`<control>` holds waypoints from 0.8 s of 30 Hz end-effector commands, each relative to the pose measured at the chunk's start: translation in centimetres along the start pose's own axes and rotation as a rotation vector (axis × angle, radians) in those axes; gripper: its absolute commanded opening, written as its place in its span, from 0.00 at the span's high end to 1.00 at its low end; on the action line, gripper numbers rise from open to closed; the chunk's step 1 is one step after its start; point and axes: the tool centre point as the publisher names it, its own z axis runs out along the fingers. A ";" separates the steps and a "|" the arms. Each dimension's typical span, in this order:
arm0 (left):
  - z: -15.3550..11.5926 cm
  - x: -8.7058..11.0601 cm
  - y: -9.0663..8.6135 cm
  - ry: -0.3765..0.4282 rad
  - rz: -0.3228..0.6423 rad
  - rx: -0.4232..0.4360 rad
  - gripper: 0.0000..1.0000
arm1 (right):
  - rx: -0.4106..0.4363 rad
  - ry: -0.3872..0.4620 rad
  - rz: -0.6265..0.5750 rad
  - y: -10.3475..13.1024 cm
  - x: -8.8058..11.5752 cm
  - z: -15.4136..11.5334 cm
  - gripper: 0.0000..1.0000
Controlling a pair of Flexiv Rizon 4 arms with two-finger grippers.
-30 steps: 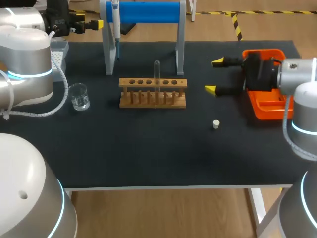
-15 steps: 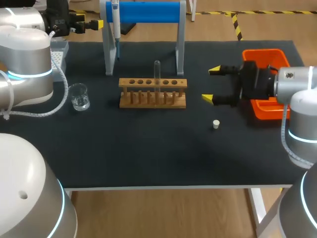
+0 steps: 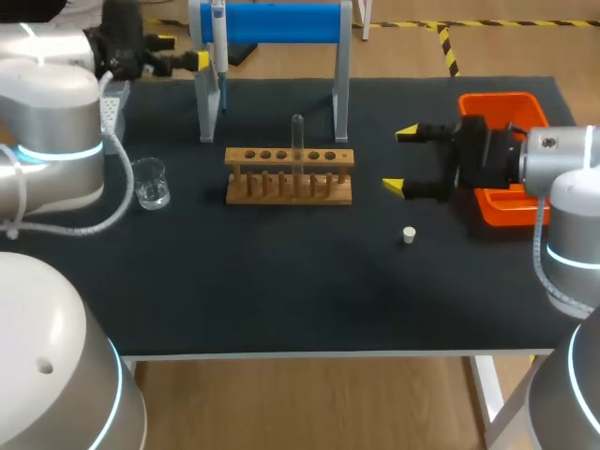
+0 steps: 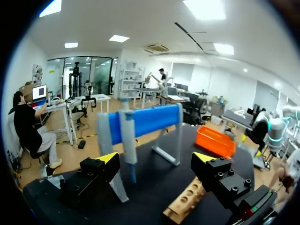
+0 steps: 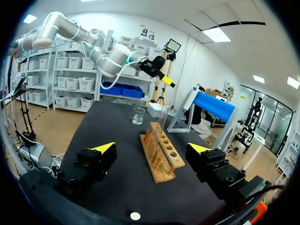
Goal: Invert the test tube, pick up the pipette, mount the tip to pipette, aspirate from beaker and dispense into the tube, eject the tip, return the pipette, and cap with the stopper.
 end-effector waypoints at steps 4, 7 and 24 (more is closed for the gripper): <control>-4.1 8.9 4.1 0.013 0.045 0.056 0.00 | -0.001 -0.001 0.000 0.0 0.0 0.0 0.00; -4.5 11.7 5.1 0.041 0.070 0.022 0.00 | -0.001 -0.001 0.000 0.0 0.0 0.0 0.00; -5.0 17.4 7.8 0.084 0.173 -0.050 0.00 | -0.001 -0.001 0.000 0.0 0.0 0.0 0.00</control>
